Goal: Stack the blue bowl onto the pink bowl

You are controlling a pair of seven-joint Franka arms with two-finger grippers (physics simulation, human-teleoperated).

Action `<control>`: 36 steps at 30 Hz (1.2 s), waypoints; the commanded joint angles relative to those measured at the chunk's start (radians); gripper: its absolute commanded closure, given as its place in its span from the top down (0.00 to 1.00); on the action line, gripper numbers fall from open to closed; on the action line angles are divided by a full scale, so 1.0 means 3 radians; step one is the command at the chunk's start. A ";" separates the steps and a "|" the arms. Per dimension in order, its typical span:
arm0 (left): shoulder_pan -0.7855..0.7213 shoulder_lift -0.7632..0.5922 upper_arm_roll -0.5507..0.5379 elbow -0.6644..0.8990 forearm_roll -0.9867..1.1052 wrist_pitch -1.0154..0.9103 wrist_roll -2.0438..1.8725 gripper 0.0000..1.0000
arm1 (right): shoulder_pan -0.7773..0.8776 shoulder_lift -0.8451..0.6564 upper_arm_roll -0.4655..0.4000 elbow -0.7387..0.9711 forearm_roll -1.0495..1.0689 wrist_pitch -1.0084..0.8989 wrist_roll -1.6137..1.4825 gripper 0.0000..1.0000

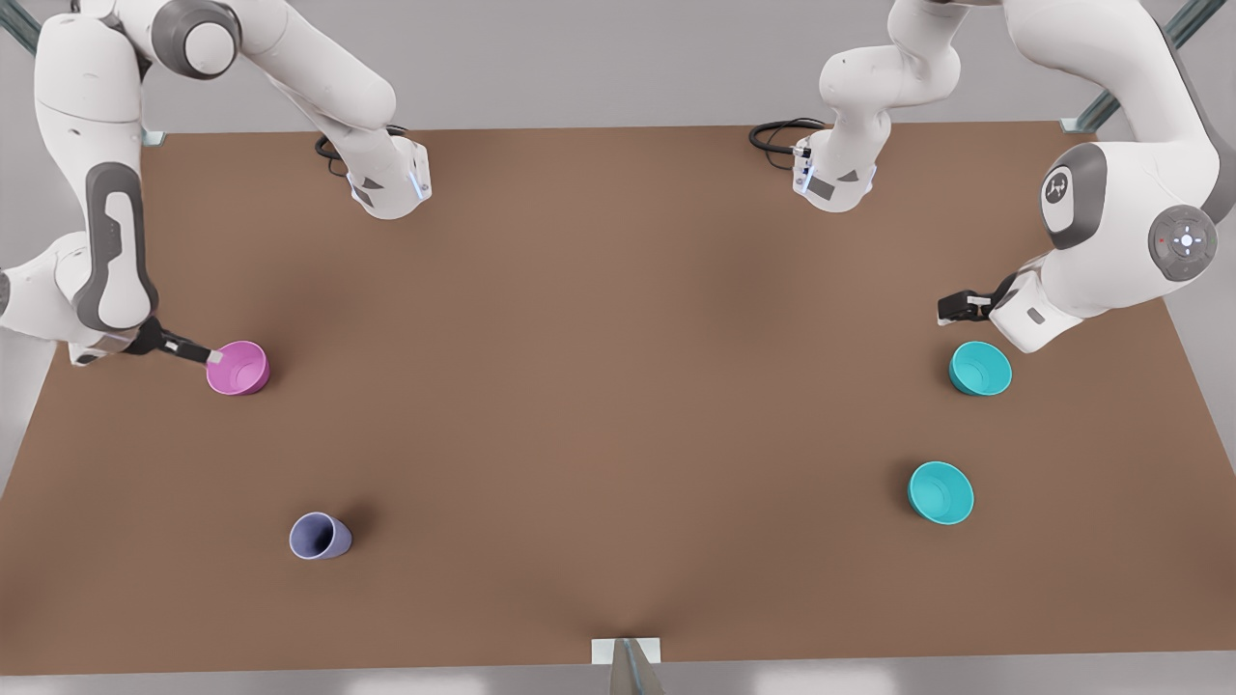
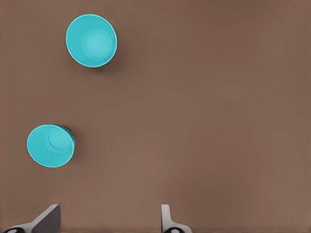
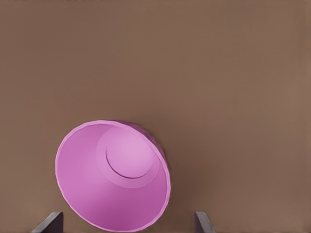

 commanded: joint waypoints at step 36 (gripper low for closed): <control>0.0026 0.0033 0.0003 0.0012 0.0002 -0.0145 0.0008 1.00 | 0.1801 -0.0166 0.0540 0.0327 0.0915 -0.0078 0.0687 0.21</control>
